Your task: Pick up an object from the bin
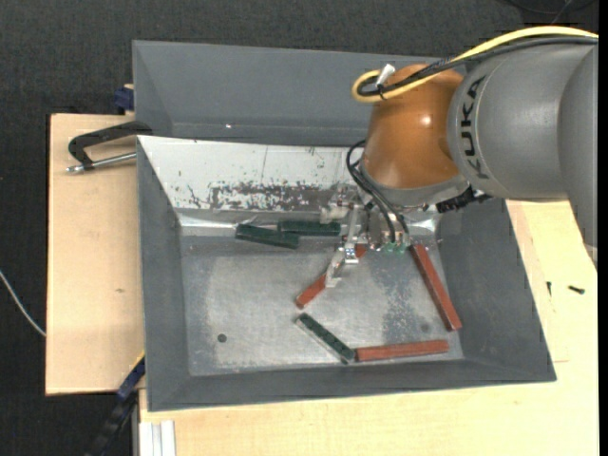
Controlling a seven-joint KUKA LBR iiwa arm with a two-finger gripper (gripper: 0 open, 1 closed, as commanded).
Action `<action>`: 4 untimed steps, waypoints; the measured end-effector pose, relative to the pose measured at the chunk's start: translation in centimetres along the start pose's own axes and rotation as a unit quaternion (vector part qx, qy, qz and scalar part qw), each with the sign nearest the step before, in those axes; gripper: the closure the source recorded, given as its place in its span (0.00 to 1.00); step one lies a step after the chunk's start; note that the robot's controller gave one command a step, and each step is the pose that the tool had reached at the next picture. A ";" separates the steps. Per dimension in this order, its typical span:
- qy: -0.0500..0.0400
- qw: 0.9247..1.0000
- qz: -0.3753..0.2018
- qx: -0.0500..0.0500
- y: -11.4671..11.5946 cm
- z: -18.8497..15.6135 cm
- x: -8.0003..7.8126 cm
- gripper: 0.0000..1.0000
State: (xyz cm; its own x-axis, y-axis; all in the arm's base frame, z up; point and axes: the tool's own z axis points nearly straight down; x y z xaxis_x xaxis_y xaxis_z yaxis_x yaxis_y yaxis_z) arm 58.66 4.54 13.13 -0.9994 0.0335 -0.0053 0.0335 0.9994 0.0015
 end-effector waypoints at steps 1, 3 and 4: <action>-0.001 1.000 -0.008 0.000 0.2 -1.3 0.1 0.00; 0.005 1.000 -0.019 0.000 1.5 5.4 1.7 1.00; 0.001 0.998 -0.058 0.000 2.2 -14.1 0.7 1.00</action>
Offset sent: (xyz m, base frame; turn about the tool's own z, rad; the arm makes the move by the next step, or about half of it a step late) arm -0.0180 0.0140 -0.0613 -0.0372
